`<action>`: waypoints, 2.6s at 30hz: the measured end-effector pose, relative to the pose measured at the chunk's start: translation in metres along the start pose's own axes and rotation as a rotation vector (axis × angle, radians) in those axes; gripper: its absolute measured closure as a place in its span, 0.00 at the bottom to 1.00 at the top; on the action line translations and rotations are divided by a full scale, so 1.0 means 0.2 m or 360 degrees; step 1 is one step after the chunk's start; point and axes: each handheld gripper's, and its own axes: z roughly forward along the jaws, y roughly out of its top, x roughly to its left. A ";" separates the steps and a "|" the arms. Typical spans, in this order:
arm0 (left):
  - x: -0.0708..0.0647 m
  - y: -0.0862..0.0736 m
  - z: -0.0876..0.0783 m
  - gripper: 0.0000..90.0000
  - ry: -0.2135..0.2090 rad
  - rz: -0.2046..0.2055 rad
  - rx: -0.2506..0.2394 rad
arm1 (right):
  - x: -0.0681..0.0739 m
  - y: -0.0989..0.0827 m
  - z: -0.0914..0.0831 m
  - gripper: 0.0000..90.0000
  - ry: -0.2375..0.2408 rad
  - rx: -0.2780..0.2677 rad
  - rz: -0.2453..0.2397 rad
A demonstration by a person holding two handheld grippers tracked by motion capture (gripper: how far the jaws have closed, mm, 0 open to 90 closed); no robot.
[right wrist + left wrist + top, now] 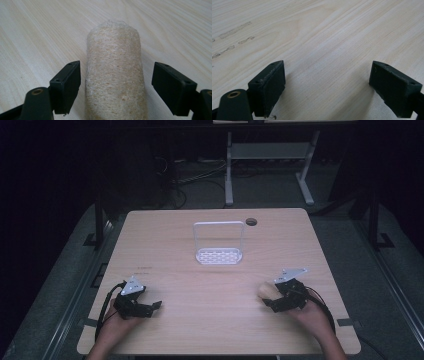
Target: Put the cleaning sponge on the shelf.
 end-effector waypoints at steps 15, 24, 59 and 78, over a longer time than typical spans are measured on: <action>0.00 0.00 0.00 0.14 0.0000 -0.0001 -0.0001 | 0.00 0.00 0.01 0.36 0.0026 0.0027 0.0001; 0.00 0.00 0.00 0.14 0.0000 0.0001 0.0001 | 0.00 0.00 0.01 0.45 0.0033 0.0039 -0.0019; 0.00 0.00 0.00 0.14 -0.0007 0.0005 0.0003 | 0.00 0.09 -0.05 0.46 0.0042 -0.0058 0.0019; 0.00 0.00 0.00 0.14 -0.0007 0.0005 0.0003 | -0.04 0.18 -0.04 0.46 0.0070 -0.0114 0.0039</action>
